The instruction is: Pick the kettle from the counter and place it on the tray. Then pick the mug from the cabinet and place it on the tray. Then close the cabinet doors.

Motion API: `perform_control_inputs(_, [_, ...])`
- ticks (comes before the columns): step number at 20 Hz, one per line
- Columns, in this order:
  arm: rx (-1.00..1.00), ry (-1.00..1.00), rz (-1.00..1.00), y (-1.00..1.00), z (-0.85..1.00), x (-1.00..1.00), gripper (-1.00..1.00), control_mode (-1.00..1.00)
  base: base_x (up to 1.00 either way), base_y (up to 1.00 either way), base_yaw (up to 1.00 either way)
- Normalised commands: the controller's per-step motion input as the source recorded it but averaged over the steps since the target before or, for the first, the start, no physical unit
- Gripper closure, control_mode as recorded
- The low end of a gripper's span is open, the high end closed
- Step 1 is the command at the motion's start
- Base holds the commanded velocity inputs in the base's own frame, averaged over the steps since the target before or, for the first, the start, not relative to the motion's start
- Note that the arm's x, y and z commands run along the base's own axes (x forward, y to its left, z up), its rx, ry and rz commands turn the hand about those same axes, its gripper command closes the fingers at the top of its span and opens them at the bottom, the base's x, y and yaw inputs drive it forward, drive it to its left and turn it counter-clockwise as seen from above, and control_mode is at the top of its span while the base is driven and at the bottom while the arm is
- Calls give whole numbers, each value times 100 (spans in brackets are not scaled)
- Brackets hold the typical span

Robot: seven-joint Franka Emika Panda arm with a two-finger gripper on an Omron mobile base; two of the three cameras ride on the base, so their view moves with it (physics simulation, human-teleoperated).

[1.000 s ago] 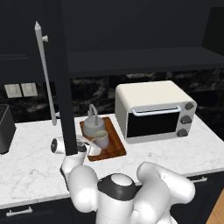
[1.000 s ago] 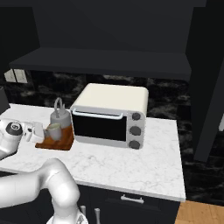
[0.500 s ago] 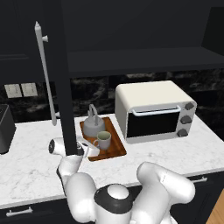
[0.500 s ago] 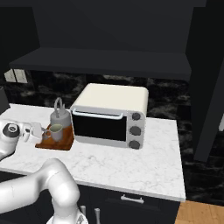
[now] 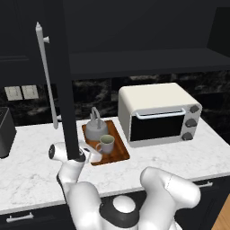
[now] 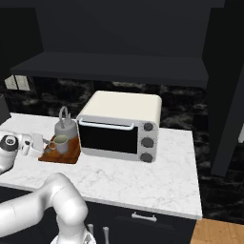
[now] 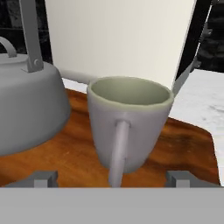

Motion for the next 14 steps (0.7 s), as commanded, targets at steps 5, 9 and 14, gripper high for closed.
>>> perform_control_inputs(5, [9, 0, 0, 14, 33, -39, -100, -100, 0, 0, 0])
perform_control_inputs(9, [14, 0, 1, 3, 35, -42, -100, -100, 0, 0, 0])
perform_control_inputs(14, [17, -2, 25, -20, 28, -70, -100, -100, 0, 0, 0])
